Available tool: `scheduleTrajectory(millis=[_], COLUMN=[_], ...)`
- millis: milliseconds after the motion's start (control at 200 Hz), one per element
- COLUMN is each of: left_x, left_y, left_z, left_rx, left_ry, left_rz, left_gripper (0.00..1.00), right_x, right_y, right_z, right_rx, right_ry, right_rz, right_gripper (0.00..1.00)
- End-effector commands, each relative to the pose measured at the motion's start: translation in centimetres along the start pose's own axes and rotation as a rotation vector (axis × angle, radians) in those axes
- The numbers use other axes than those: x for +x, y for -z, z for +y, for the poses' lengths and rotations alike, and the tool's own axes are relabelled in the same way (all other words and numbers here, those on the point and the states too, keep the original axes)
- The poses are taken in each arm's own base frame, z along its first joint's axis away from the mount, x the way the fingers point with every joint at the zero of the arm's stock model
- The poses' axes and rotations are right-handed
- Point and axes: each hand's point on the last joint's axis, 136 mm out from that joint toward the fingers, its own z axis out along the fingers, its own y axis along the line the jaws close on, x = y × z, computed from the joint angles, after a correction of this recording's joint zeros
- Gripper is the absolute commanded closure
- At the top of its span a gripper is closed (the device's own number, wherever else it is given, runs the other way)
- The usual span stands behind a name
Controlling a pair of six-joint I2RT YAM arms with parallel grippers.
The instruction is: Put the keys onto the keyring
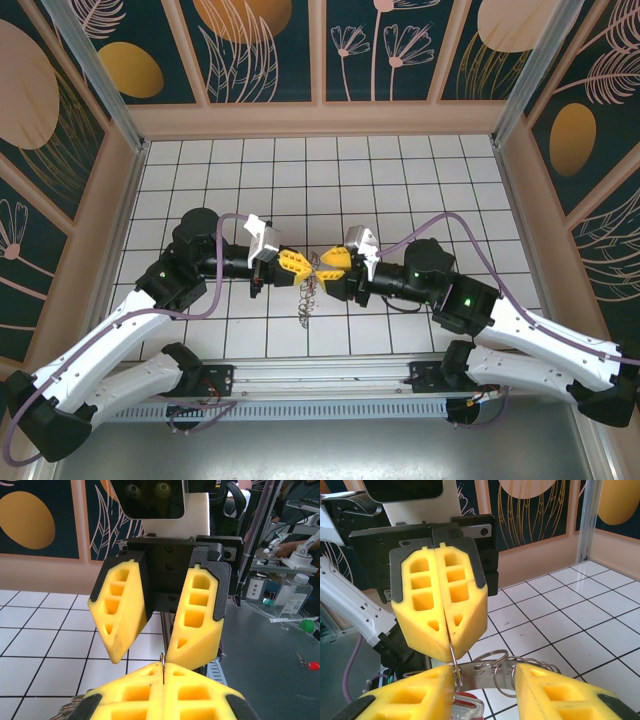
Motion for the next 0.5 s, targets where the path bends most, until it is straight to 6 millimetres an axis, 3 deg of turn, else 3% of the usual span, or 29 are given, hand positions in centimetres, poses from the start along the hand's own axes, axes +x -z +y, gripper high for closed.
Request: scheduleTrajectory(millis=[0,365,495], left_x=[-2.40,-2.40,-2.28], left_y=[0.36,0.26,0.27], left_z=[-1.28,-1.16,-1.14], left_rx=[0.040,0.042,0.040], left_ry=[-0.092,-0.091,-0.088], left_rz=[-0.071,-0.072,-0.070], left_gripper=[1.00,1.00,1.00], right_x=[0.22,0.99,0.69], right_y=[0.30,-0.25,-0.09], right_z=[0.60,1.29,1.06], right_rx=[-0.040,-0.092,-0.075], right_ry=[-0.003,-0.009,0.000], right_rz=[-0.010,0.016,0.001], right_gripper=[0.65,0.65,0.73])
